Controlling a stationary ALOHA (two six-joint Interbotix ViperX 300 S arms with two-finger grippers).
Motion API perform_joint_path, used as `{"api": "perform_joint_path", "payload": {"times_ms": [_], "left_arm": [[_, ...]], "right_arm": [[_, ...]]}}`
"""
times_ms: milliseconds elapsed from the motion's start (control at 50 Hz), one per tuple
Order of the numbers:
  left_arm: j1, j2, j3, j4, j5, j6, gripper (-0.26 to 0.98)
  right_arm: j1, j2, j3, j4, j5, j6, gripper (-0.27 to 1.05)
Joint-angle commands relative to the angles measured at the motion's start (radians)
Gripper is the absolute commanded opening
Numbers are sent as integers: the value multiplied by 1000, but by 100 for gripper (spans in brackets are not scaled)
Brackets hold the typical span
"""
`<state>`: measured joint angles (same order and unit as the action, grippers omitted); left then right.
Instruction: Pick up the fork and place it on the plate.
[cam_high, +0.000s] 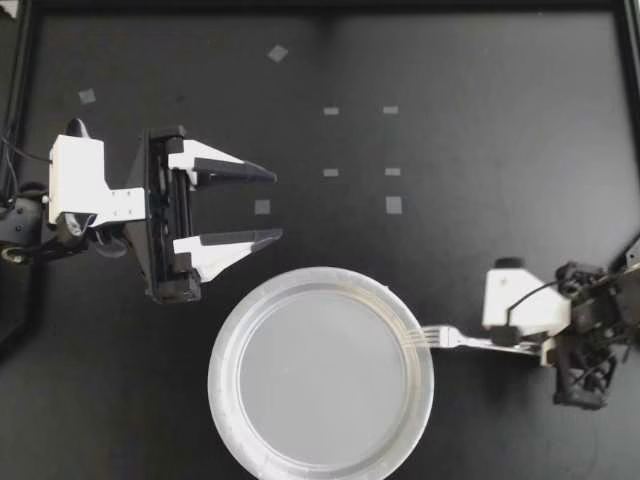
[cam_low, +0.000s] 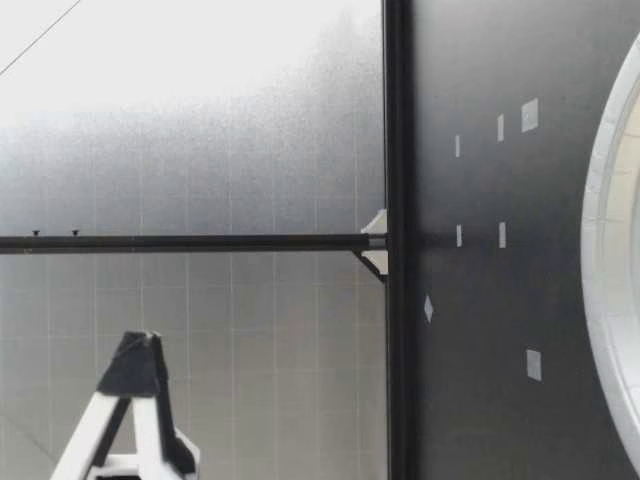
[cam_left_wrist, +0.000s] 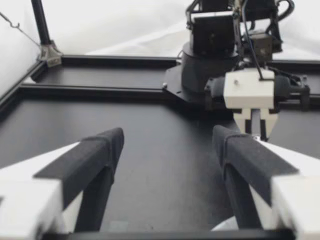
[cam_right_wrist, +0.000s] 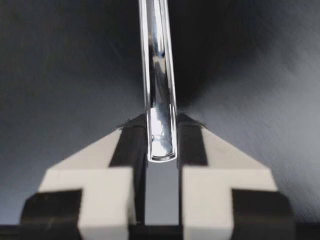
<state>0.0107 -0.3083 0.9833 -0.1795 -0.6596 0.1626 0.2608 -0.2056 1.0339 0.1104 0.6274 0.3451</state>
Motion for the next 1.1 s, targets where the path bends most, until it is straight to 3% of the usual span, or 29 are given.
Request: {"api": "perform_joint_path", "payload": {"times_ms": [0,440,720,1080], "left_arm": [[2,-8,-8,3,-5,2,71],[3,-8,0,2,-5,3,71],[2,-9,8,3,-11,3,71],[2,-11,5,3,-14,5,70]], "right_arm": [[12,11,-26,0,-20,-2,14],[12,101,-64,60,-48,6,20],[12,100,-80,71,-46,17,65],[-25,-48,-150,52,64,25,64]]}}
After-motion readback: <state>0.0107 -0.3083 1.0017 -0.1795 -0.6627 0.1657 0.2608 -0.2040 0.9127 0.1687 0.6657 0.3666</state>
